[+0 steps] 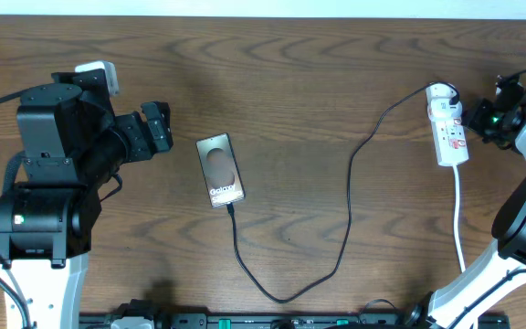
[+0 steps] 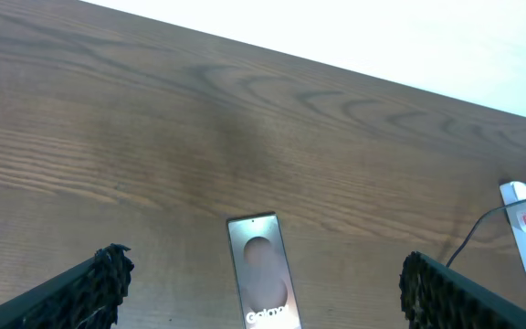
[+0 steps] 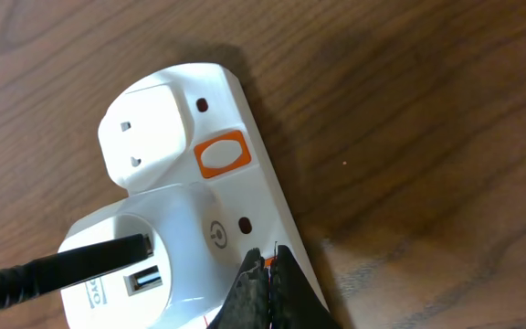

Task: Plug charger to phone and switch on socket

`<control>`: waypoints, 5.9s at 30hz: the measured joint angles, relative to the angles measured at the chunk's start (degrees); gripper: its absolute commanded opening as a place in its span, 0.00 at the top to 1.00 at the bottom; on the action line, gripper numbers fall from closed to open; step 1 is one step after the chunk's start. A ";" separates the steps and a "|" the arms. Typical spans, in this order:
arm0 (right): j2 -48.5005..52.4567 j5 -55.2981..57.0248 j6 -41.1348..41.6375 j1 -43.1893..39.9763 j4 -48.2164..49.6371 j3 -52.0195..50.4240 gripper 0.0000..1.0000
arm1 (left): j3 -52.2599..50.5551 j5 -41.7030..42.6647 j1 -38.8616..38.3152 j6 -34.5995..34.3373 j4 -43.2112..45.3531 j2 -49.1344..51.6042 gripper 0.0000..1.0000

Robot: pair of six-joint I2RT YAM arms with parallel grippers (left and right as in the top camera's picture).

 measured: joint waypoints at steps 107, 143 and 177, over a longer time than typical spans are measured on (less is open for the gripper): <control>1.25 15.08 -4.57 6.54 -6.97 3.08 0.99 | 0.00 0.00 0.00 -0.02 0.00 0.00 0.04; 0.72 13.75 13.00 6.47 -9.33 3.10 0.99 | 0.00 0.00 0.00 -0.02 0.00 0.00 0.04; -59.12 -6.54 1.64 5.88 -51.32 0.42 0.01 | 0.00 0.00 0.00 -0.02 -0.13 0.00 0.04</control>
